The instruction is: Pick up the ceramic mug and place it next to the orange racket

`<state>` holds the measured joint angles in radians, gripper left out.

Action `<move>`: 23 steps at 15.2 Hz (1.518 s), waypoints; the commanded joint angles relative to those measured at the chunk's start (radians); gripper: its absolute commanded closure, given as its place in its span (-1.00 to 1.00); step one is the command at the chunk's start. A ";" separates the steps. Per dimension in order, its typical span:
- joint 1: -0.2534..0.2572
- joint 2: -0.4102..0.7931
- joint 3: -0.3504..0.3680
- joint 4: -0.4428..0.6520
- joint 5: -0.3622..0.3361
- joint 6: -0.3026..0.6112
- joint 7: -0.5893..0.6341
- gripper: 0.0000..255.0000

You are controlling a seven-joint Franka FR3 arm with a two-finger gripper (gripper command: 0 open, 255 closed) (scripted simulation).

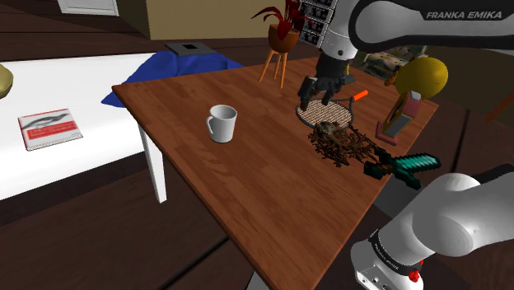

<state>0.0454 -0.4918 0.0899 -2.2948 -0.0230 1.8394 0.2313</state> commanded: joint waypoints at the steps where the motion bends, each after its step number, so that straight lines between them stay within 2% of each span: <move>1: 0.011 0.068 0.022 0.031 0.016 0.040 0.031 -1.00; 10: 0.047 0.361 0.097 0.229 0.044 0.152 0.143 -1.00; 18: 0.089 0.625 0.141 0.473 0.025 0.189 0.235 -1.00; 23: 0.092 0.649 0.141 0.435 0.019 0.250 0.239 -1.00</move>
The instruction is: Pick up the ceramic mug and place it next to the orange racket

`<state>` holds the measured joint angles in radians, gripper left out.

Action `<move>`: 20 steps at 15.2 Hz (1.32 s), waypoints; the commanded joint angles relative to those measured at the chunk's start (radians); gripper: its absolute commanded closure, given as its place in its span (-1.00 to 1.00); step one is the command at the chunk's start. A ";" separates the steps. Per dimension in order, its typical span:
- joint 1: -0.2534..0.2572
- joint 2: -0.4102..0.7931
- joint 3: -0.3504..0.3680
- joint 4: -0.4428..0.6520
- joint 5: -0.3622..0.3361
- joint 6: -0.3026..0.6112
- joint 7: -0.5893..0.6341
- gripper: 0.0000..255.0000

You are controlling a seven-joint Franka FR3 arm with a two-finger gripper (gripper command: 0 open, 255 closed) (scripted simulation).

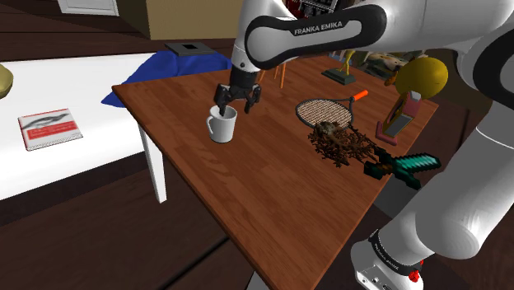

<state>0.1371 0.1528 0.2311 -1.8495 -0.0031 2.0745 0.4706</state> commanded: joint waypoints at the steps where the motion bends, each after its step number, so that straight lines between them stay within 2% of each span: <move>1: 0.001 0.009 0.000 -0.018 -0.002 0.027 0.001 -1.00; 10: 0.001 0.018 0.000 -0.028 -0.005 0.046 0.003 -1.00; 11: 0.001 0.018 0.000 -0.028 -0.005 0.046 0.003 1.00; 20: 0.001 0.018 0.000 -0.028 -0.005 0.046 0.003 1.00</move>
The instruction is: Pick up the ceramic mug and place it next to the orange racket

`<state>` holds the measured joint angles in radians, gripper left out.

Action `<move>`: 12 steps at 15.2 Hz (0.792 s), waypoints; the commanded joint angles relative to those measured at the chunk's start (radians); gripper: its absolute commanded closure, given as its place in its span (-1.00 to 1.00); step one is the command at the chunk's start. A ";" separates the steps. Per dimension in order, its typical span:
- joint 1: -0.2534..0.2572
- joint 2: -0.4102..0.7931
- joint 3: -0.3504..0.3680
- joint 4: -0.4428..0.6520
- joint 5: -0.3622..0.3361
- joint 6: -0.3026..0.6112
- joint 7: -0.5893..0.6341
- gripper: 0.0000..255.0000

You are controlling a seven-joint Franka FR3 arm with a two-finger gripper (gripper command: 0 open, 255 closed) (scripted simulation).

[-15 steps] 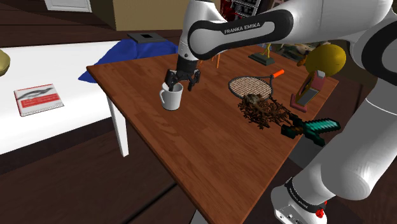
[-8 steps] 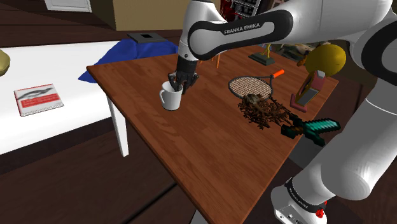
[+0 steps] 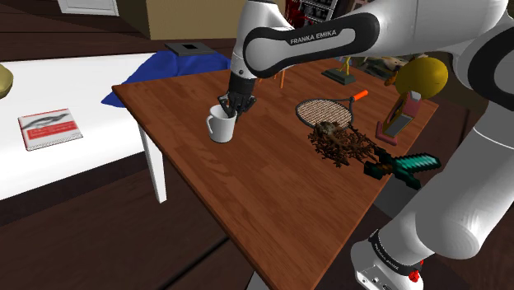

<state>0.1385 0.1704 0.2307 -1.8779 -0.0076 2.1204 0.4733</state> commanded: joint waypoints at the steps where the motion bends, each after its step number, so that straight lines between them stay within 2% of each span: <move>1: 0.000 -0.004 0.000 0.008 0.001 -0.012 0.000 1.00; 12: -0.002 -0.037 0.002 0.115 0.009 -0.152 -0.003 1.00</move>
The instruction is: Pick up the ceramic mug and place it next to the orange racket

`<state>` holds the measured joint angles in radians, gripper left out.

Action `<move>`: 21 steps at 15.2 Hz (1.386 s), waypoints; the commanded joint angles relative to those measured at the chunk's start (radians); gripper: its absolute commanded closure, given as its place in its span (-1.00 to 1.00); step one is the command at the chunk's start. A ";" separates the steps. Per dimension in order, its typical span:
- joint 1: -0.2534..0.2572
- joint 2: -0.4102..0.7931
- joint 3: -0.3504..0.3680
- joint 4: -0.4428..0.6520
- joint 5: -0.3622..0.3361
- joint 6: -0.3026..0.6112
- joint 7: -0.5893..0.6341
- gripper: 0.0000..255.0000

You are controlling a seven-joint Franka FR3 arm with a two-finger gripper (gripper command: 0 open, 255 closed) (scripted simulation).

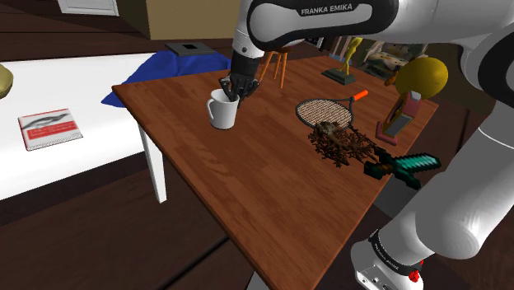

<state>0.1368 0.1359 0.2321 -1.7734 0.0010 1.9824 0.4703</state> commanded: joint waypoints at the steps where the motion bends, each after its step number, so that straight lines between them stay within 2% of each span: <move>1: 0.000 -0.005 0.000 0.022 0.001 -0.027 0.000 1.00; 21: 0.005 0.009 0.003 0.307 -0.003 -0.298 0.008 1.00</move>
<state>0.1411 0.1386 0.2352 -1.4867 -0.0006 1.6987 0.4780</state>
